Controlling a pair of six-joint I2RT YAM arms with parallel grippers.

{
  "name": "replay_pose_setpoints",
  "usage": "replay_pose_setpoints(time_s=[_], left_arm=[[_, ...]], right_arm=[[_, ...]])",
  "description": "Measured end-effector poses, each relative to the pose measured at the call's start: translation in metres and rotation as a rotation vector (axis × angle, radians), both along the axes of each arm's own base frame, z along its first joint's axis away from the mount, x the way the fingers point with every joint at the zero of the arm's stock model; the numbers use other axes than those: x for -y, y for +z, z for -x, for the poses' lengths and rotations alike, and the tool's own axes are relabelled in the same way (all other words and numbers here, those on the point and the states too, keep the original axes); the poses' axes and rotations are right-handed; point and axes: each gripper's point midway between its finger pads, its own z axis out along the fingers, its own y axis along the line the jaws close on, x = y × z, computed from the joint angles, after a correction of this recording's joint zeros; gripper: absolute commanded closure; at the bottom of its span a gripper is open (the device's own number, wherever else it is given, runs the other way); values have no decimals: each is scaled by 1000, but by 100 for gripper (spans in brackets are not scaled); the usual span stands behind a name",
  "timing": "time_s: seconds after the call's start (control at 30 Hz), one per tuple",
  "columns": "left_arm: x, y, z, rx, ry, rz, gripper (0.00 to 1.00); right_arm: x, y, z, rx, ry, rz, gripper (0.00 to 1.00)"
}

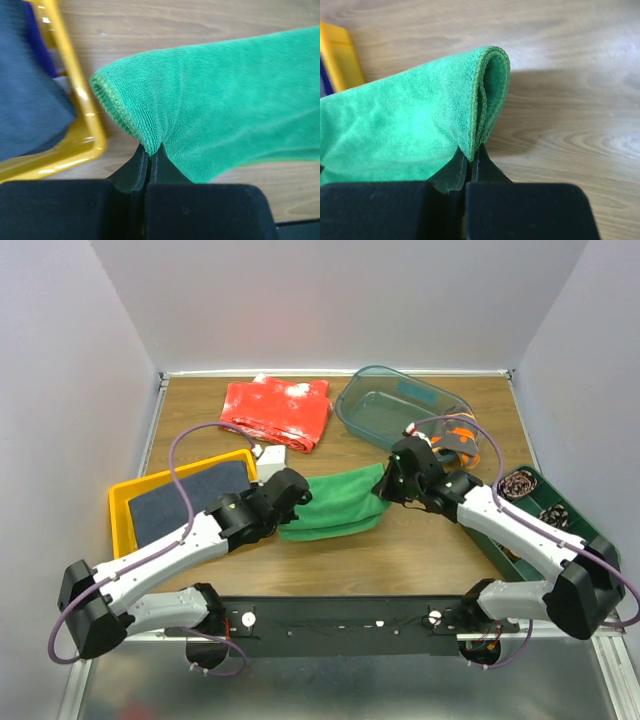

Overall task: Fold and stack the towels
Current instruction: Place the towel in the bin.

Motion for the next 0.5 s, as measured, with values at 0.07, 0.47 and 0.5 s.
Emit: replay_pose_setpoints(time_s=[0.07, 0.47, 0.5], left_arm=[[-16, 7, -5, 7, 47, -11, 100], [-138, 51, -23, 66, 381, -56, 100], [-145, 53, -24, 67, 402, -64, 100]], right_arm=[[-7, 13, -6, 18, 12, -12, 99], [-121, 82, -48, 110, 196, -121, 99], [-134, 84, -49, 112, 214, -125, 99]])
